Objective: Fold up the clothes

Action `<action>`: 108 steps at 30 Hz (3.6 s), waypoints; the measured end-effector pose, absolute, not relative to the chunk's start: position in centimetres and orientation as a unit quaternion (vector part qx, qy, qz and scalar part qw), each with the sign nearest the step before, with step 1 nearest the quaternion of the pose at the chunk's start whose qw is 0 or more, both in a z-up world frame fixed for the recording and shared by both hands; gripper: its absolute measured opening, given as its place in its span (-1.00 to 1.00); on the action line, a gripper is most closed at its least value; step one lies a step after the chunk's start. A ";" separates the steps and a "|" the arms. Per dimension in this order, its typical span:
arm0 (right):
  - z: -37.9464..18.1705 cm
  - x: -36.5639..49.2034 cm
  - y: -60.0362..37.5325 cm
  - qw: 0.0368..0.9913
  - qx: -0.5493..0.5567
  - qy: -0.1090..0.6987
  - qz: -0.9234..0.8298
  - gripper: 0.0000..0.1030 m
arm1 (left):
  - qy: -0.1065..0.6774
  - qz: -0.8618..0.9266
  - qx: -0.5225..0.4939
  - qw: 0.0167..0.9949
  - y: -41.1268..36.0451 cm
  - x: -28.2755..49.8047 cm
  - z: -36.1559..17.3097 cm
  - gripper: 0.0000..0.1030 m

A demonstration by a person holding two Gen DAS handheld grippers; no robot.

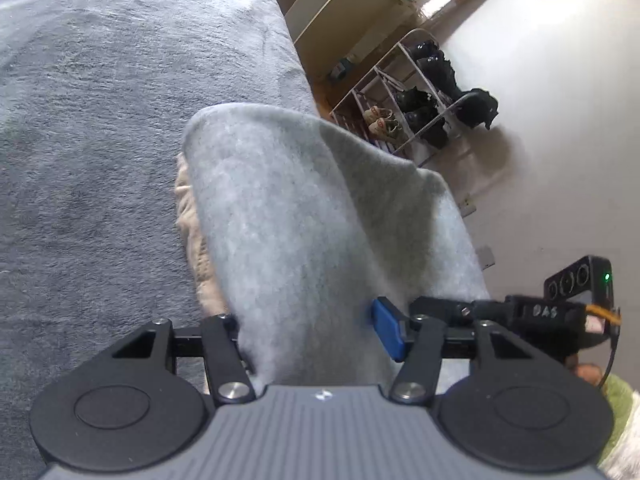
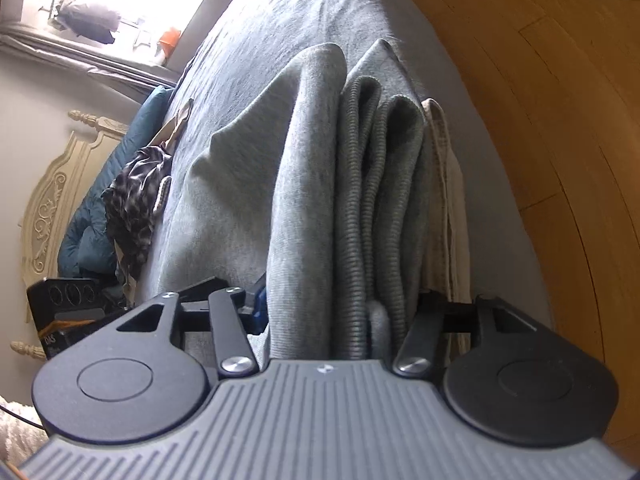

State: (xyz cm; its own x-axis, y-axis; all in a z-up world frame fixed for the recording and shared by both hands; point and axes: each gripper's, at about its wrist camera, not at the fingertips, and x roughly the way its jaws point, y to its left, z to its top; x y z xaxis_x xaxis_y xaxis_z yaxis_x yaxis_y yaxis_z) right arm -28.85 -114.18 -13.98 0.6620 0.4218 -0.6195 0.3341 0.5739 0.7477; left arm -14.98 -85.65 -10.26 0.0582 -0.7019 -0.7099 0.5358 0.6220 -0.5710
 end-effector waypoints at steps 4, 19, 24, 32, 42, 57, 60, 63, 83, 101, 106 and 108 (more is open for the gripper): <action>-13.4 -29.0 -114.2 0.786 0.453 0.420 0.020 0.14 | 0.534 -0.421 -0.074 0.730 -84.5 -15.2 -9.4 0.30; 0.5 -32.0 -108.3 0.907 0.177 0.382 -0.013 -0.21 | 0.436 -0.464 -0.019 0.771 -83.3 -17.7 -0.5 0.35; -3.1 -31.3 -103.7 0.880 0.033 0.468 0.071 -0.32 | 0.464 -0.461 0.042 0.755 -85.2 -19.4 -4.5 0.31; -3.0 -29.8 -102.8 0.864 -0.039 0.499 0.057 -0.40 | 0.439 -0.483 0.120 0.748 -86.4 -21.2 -5.9 0.42; -5.9 -17.8 -106.5 0.881 0.029 0.472 -0.033 -0.57 | 0.418 -0.491 0.130 0.753 -85.8 -23.0 -7.0 0.49; 0.5 -16.1 -101.7 0.875 0.033 0.471 0.106 -0.52 | 0.477 -0.419 0.028 0.772 -80.1 -21.1 -5.4 0.45; 0.2 -13.3 -100.8 0.866 0.046 0.480 0.132 -0.51 | 0.495 -0.404 0.000 0.769 -80.0 -18.8 -7.1 0.40; -1.7 -11.1 -99.5 0.852 0.023 0.502 0.146 -0.50 | 0.530 -0.400 -0.043 0.747 -80.1 -17.2 -9.1 0.34; -4.5 -9.5 -97.0 0.844 -0.061 0.518 0.124 -0.45 | 0.581 -0.418 -0.165 0.679 -78.0 -16.8 -10.5 -0.10; -1.8 -10.9 -98.7 0.880 -0.130 0.447 0.098 -0.76 | 0.564 -0.420 -0.131 0.699 -78.8 -16.7 -10.4 -0.01; 1.6 -16.9 -104.3 0.883 -0.064 0.464 0.027 -0.75 | 0.546 -0.399 -0.116 0.727 -77.7 -16.1 -8.6 -0.01; 1.2 -19.6 -105.5 0.877 -0.043 0.478 0.006 -0.75 | 0.539 -0.392 -0.102 0.739 -77.6 -16.1 -8.0 -0.01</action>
State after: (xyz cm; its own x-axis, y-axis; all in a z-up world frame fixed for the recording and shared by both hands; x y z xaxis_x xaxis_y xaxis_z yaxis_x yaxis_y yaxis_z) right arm -19.63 -105.53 1.25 0.5425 -0.0299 -0.8395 -0.0521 0.9962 -0.0691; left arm -16.14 -77.64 -8.01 0.1125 -0.6891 -0.7159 0.4697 0.6718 -0.5728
